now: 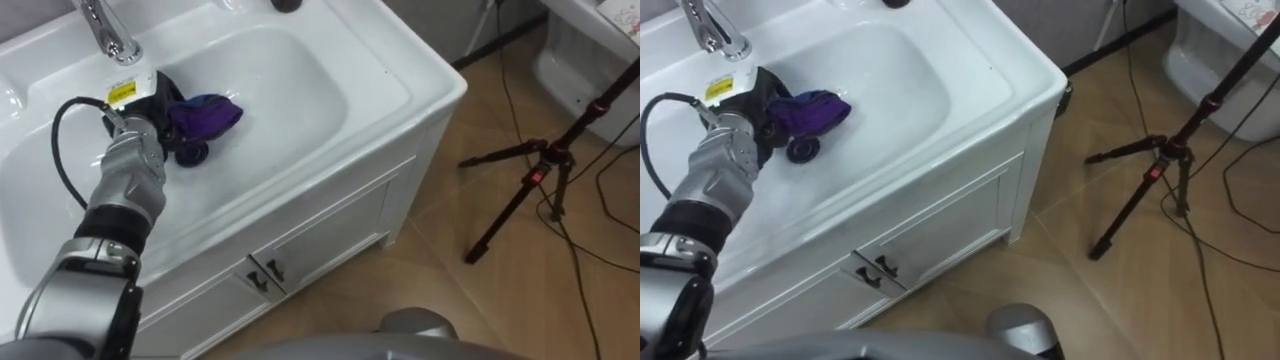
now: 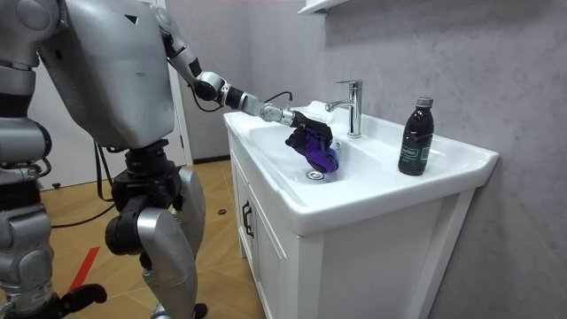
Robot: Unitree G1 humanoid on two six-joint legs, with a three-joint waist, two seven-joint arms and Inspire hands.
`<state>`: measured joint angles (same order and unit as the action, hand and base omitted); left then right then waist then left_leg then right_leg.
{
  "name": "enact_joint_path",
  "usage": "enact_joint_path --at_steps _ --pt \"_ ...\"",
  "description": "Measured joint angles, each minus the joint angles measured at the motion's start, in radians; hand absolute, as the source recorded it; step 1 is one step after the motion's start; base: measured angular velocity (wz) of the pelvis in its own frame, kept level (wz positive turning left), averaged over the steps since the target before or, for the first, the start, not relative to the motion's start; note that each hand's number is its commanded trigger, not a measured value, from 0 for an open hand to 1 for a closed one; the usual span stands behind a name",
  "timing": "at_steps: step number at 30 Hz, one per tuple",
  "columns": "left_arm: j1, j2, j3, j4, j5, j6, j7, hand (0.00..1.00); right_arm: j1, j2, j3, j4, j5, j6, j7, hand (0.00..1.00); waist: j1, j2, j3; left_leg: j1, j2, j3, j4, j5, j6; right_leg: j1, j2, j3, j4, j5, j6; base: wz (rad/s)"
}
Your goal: Wipe basin
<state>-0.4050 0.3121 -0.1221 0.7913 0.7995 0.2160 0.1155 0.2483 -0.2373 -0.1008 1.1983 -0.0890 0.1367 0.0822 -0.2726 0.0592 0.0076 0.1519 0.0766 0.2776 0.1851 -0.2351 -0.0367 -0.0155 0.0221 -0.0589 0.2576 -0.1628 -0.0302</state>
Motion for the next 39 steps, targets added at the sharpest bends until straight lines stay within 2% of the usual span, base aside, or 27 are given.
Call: enact_joint_path --at_steps 3,6,10,13,16,19,22,29,34,39 --pt "0.0 -0.016 0.001 0.03 -0.077 0.001 -0.019 1.0 -0.001 0.002 0.001 -0.001 -0.002 0.017 -0.001 0.0 0.003 -0.008 -0.0015 0.01 0.002 0.022 0.002 0.0 0.0 0.009 0.0 0.004 0.0 0.0 0.0 -0.04" --pt "0.001 -0.026 0.001 0.064 -0.163 0.001 -0.053 1.0 -0.006 0.006 0.001 0.004 -0.002 0.017 0.003 0.0 0.006 -0.016 -0.0044 0.018 0.004 0.048 0.003 0.0 0.0 0.008 0.007 0.03 -0.002 -0.001 -0.001 -0.14" --pt "0.0 -0.026 0.002 0.065 -0.26 -0.009 -0.062 1.0 -0.003 0.011 0.002 0.004 -0.003 0.018 0.008 0.0 0.004 -0.017 -0.0045 0.016 0.005 0.048 0.003 0.0 0.0 -0.005 0.009 0.033 0.004 0.0 -0.002 -0.07" --pt "0.0 -0.026 0.002 0.061 -0.309 -0.015 -0.062 1.0 -0.007 0.011 0.008 0.004 -0.004 0.017 0.009 0.0 0.006 -0.017 -0.0047 0.015 0.005 0.048 0.003 0.0 0.0 -0.013 0.014 0.051 0.018 -0.002 -0.004 -0.12" --pt "0.0 -0.034 0.0 0.02 -0.36 -0.017 -0.073 1.0 -0.013 0.011 0.036 -0.002 -0.004 0.017 0.01 0.0 0.0 -0.016 -0.0039 0.007 0.005 0.048 0.004 0.0 0.0 -0.023 0.014 0.051 0.021 -0.001 -0.006 -0.04" --pt "0.0 -0.057 0.0 -0.023 -0.375 -0.026 -0.088 1.0 -0.013 0.011 0.042 -0.002 -0.005 0.017 0.02 0.0 0.0 -0.014 -0.0028 0.009 0.005 0.048 0.005 0.0 0.0 -0.021 0.015 0.05 0.021 -0.001 -0.006 0.0" --pt "0.0 -0.067 -0.003 -0.073 -0.375 -0.029 -0.103 1.0 -0.028 0.011 0.041 0.002 -0.007 0.016 0.029 0.0 -0.007 -0.008 0.0025 0.005 0.005 0.048 0.006 0.0 0.0 -0.025 0.015 0.05 0.021 -0.001 -0.006 0.0" --pt "0.0 -0.068 -0.001 -0.105 -0.389 -0.054 -0.112 1.0 -0.031 0.011 0.039 0.004 -0.01 0.013 0.03 0.0 -0.022 -0.003 0.0048 0.012 0.008 0.048 0.006 0.0 0.0 -0.023 0.022 0.059 0.022 -0.005 -0.01 -0.05" --pt "0.0 -0.067 -0.001 -0.105 -0.456 -0.062 -0.112 1.0 -0.031 0.011 0.037 0.007 -0.023 0.004 0.03 0.0 -0.026 -0.005 0.0058 0.015 0.013 0.048 0.005 0.0 0.0 -0.022 0.029 0.066 0.018 -0.006 -0.014 -0.06" --pt "-0.001 -0.065 -0.001 -0.113 -0.456 -0.064 -0.112 1.0 -0.031 0.011 0.02 0.005 -0.048 0.004 0.031 0.0 -0.031 -0.005 0.0056 0.013 0.016 0.048 0.005 0.0 0.0 -0.022 0.032 0.065 0.018 -0.009 -0.019 -0.01"
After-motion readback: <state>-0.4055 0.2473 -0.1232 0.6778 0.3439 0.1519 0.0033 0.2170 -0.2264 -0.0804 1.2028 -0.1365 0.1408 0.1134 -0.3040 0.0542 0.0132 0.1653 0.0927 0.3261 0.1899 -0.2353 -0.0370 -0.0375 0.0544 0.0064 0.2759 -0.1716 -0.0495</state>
